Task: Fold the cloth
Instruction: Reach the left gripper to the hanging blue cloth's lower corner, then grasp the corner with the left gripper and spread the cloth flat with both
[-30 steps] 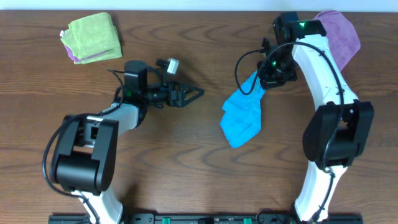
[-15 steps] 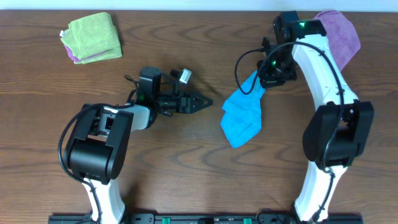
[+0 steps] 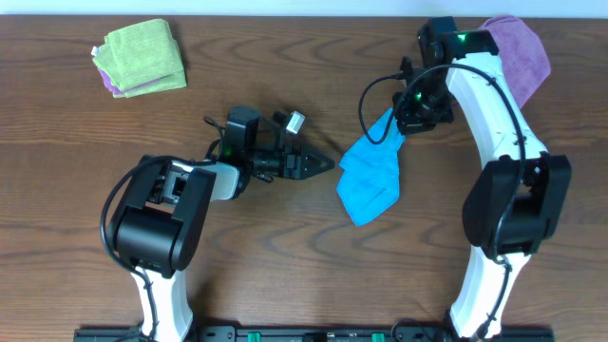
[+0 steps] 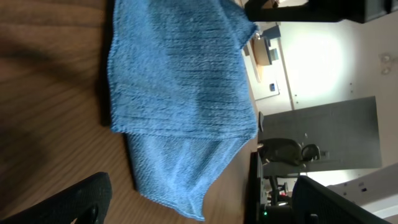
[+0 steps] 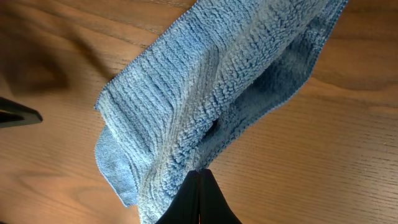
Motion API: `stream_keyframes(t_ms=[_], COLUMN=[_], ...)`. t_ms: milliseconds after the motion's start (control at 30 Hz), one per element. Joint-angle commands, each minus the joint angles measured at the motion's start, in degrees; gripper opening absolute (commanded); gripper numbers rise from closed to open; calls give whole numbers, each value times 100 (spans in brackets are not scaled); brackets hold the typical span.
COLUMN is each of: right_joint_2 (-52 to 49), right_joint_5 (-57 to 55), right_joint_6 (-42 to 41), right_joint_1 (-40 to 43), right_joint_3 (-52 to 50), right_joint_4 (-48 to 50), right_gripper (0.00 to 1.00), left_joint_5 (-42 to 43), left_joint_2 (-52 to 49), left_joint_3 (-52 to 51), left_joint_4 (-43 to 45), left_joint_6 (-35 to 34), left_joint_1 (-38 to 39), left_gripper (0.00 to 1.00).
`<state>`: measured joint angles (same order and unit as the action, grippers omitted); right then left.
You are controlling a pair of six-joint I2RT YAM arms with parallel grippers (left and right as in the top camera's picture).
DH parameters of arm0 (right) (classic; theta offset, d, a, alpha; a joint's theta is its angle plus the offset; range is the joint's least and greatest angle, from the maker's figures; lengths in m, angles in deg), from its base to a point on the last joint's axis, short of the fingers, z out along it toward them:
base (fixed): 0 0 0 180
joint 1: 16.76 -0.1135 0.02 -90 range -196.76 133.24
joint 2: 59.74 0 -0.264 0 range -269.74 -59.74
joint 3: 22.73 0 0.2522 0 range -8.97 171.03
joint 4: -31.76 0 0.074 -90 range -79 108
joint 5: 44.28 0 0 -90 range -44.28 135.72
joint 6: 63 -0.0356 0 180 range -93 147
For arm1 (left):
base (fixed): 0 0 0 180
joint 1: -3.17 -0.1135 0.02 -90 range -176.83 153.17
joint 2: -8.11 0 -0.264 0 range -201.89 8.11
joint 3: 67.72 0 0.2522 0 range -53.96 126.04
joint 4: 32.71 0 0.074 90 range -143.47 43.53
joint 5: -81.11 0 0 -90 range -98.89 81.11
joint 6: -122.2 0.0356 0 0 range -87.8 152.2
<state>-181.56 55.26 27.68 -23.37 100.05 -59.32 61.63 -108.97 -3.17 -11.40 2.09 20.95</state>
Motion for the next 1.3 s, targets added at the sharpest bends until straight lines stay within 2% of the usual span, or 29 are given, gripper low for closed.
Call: stream_keyframes(t_ms=[0,300,700,800,833,867,900,1267], right_joint_2=[22,22,22,22,22,22,22,22], right_joint_5=[39,37,37,37,37,37,37,291], right_joint_6=[68,72,72,74,74,74,74,175], right_joint_1=[-33,-33,-33,-33,-33,-33,-33,-33], right_joint_3=[35,35,35,35,35,35,35,35], right_joint_4=[-9,-2,72,61,61,59,59,59], right_gripper=[2,2,1,2,1,2,2,2], left_joint_5=[70,149,-28,-245,-319,-354,-361,-1071], left_joint_2=[-267,-852,-920,-920,-920,-920,-920,-920], left_joint_3=[199,682,796,796,796,796,796,800], left_joint_4=[55,98,-39,-341,-400,-422,-422,-494], left_joint_6=[98,90,188,356,382,407,446,483], left_joint_1=[15,122,678,691,691,688,684,664], left_gripper=[94,95,94,84,84,95,98,97])
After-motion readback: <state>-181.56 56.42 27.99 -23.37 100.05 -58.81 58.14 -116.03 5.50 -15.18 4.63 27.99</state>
